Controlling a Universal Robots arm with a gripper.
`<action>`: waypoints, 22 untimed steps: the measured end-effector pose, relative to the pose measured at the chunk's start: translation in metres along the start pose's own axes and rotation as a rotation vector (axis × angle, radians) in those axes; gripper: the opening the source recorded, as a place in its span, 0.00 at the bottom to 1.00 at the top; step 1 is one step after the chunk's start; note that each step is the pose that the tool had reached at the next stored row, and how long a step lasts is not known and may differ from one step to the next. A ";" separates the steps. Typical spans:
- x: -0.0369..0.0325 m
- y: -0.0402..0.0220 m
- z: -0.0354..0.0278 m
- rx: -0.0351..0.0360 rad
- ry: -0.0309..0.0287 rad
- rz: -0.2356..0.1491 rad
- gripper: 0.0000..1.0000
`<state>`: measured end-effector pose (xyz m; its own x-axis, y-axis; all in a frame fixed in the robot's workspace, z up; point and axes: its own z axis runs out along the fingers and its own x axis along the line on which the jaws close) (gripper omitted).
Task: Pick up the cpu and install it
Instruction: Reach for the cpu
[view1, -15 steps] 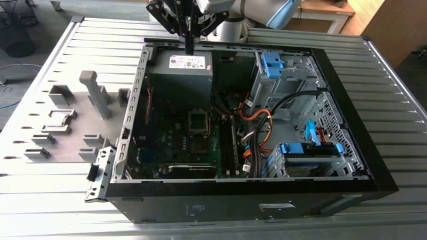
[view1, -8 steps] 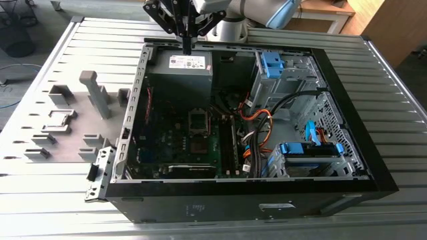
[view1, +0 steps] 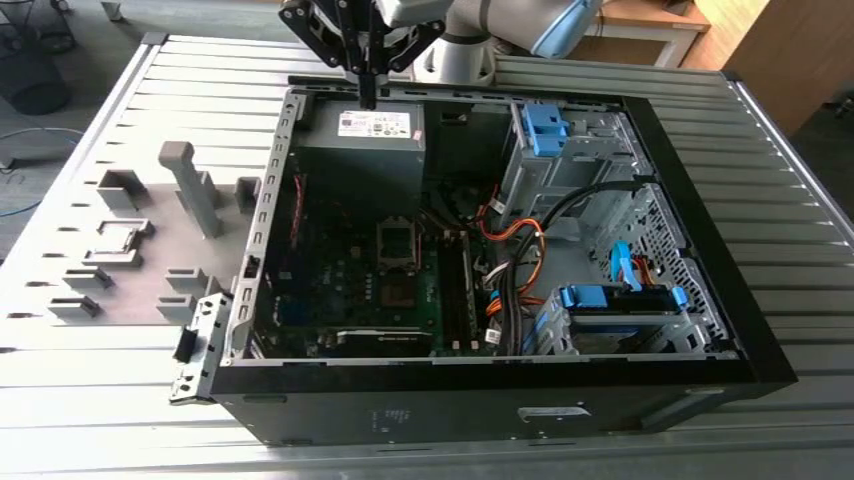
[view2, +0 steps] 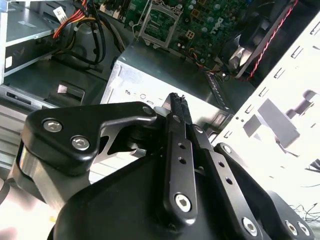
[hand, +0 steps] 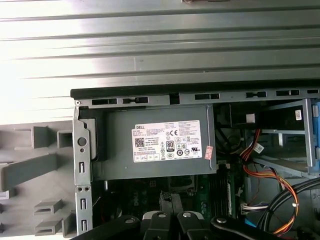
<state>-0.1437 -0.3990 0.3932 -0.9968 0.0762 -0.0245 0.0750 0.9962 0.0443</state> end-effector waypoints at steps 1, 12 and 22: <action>0.0008 0.0000 0.0000 0.0000 0.0000 0.000 0.11; 0.0111 -0.0008 -0.0002 -0.0001 -0.0002 0.000 0.11; 0.0240 -0.0018 -0.0005 -0.0001 -0.0008 0.000 0.11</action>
<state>-0.1678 -0.3989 0.3930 -0.9968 0.0763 -0.0252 0.0751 0.9962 0.0444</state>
